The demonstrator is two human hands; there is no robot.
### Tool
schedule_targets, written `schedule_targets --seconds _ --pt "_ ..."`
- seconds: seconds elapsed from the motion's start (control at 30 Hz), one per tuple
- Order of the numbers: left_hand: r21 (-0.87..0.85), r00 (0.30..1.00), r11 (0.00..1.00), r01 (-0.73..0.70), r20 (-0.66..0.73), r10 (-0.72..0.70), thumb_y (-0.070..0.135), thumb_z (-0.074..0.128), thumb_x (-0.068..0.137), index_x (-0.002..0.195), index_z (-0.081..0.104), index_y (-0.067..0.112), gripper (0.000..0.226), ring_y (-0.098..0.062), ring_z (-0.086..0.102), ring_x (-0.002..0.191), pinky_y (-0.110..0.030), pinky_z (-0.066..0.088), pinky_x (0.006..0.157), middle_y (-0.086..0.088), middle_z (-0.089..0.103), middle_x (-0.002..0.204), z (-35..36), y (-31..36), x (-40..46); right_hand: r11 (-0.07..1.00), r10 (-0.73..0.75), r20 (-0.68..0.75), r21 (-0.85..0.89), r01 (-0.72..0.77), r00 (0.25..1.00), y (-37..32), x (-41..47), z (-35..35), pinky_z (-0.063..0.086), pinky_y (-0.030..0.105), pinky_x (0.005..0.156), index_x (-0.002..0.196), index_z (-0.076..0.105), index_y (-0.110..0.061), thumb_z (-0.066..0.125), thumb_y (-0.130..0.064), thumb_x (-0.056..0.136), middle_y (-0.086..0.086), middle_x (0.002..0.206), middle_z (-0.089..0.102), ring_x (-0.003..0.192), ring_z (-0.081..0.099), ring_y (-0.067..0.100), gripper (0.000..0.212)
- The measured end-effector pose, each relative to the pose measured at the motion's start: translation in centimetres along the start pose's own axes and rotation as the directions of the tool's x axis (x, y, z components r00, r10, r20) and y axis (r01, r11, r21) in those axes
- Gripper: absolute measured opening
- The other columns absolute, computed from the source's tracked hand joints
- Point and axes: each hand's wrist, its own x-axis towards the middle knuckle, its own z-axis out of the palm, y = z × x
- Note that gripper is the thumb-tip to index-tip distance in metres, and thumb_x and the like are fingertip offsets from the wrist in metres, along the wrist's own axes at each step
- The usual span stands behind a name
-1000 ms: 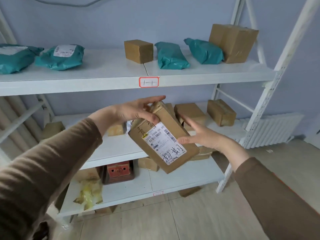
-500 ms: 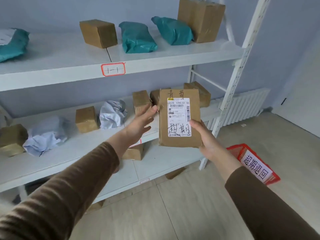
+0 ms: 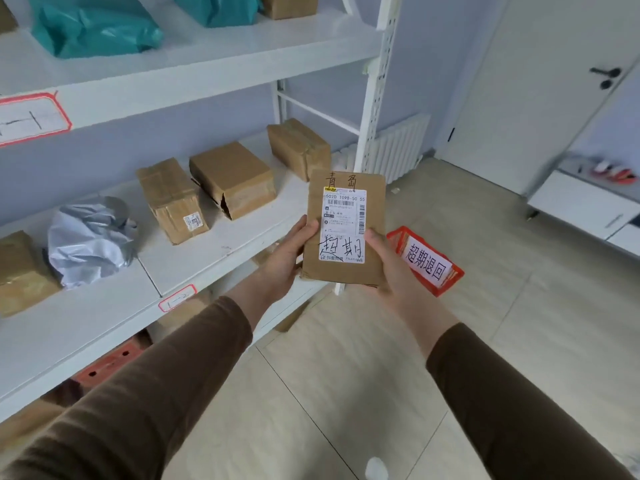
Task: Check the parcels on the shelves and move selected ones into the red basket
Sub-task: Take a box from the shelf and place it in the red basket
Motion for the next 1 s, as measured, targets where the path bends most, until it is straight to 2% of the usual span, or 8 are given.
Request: schedule_targets --seconds 0.1,0.2,0.3,0.4,0.53,0.67,0.8,1.0 --pt "-0.015 0.999 1.0 0.017 0.029 -0.017 0.068 0.059 0.092 0.146 0.056 0.041 0.061 -0.018 0.06 0.135 -0.051 0.041 0.116 0.011 0.071 0.136 3.6 -0.5 2.8 0.999 -0.027 -0.049 -0.022 0.026 0.998 -0.7 0.7 -3.4 0.051 0.053 0.108 0.142 0.057 -0.031 0.062 -0.044 0.1 0.0 0.126 0.076 0.117 0.072 0.024 0.045" --pt "-0.031 0.999 0.999 0.033 0.043 -0.032 0.063 0.057 0.097 0.146 0.056 0.04 0.055 -0.016 0.063 0.132 -0.044 0.045 0.108 0.013 0.073 0.132 7.5 -0.7 6.0 1.0 -0.023 -0.1 -0.003 0.023 0.995 -1.5 2.3 -7.6 0.05 0.054 0.109 0.144 0.057 -0.031 0.064 -0.047 0.098 0.002 0.129 0.074 0.119 0.071 0.026 0.049" --pt "-0.047 0.997 0.996 0.071 0.048 -0.068 0.064 0.06 0.092 0.149 0.054 0.037 0.064 -0.017 0.064 0.131 -0.041 0.048 0.103 0.012 0.075 0.129 11.9 -1.0 10.0 0.999 -0.031 -0.145 0.004 0.032 0.989 -2.9 4.5 -12.5 0.048 0.057 0.111 0.144 0.058 -0.029 0.067 -0.05 0.094 0.005 0.132 0.073 0.121 0.07 0.029 0.055" --pt "-0.034 0.995 0.997 0.071 0.074 -0.068 0.062 0.057 0.097 0.146 0.057 0.038 0.055 -0.018 0.065 0.129 -0.041 0.047 0.105 0.011 0.075 0.129 17.0 -1.4 14.5 0.999 -0.03 -0.185 0.026 0.036 0.982 -4.8 6.8 -18.1 0.051 0.058 0.107 0.147 0.054 -0.027 0.07 -0.053 0.09 0.008 0.134 0.071 0.123 0.068 0.033 0.065" --pt "-0.063 0.99 0.995 0.082 0.116 -0.074 0.068 0.06 0.089 0.144 0.059 0.038 0.062 -0.02 0.065 0.131 -0.056 0.037 0.121 0.008 0.073 0.134 23.1 -2.6 20.5 0.999 -0.017 -0.296 0.024 0.025 0.955 -7.7 9.9 -25.3 0.064 0.04 0.078 0.148 0.047 -0.021 0.07 -0.044 0.094 0.007 0.126 0.075 0.11 0.075 0.027 0.062" --pt "-0.088 0.988 0.991 0.104 0.12 -0.093 0.066 0.059 0.091 0.144 0.058 0.037 0.061 -0.022 0.067 0.129 -0.058 0.041 0.115 0.006 0.073 0.135 27.6 -3.7 25.4 0.997 0.036 -0.35 0.071 -0.012 0.936 -10.1 13.0 -30.8 0.061 0.029 0.06 0.143 0.045 -0.015 0.069 -0.036 0.096 0.01 0.121 0.076 0.085 0.079 0.018 0.056" --pt "-0.115 0.987 0.983 0.145 0.086 -0.136 0.076 0.069 0.079 0.148 0.052 0.036 0.081 -0.024 0.066 0.13 -0.064 0.043 0.114 0.005 0.071 0.137 30.3 -4.4 30.6 0.995 0.074 -0.356 0.083 -0.048 0.932 -11.4 17.6 -35.1 0.06 0.028 0.058 0.138 0.046 -0.015 0.071 -0.036 0.095 0.011 0.123 0.074 0.083 0.078 0.018 0.054" --pt "-0.216 0.978 0.957 0.195 -0.029 -0.206 0.061 0.077 0.076 0.145 0.051 0.027 0.081 -0.023 0.069 0.124 -0.049 0.053 0.1 0.001 0.074 0.13 32.8 -5.4 40.7 0.995 0.099 -0.345 0.051 -0.086 0.933 -13.4 26.9 -40.4 0.061 0.032 0.064 0.135 0.047 -0.016 0.071 -0.039 0.094 0.011 0.122 0.075 0.095 0.076 0.024 0.053"
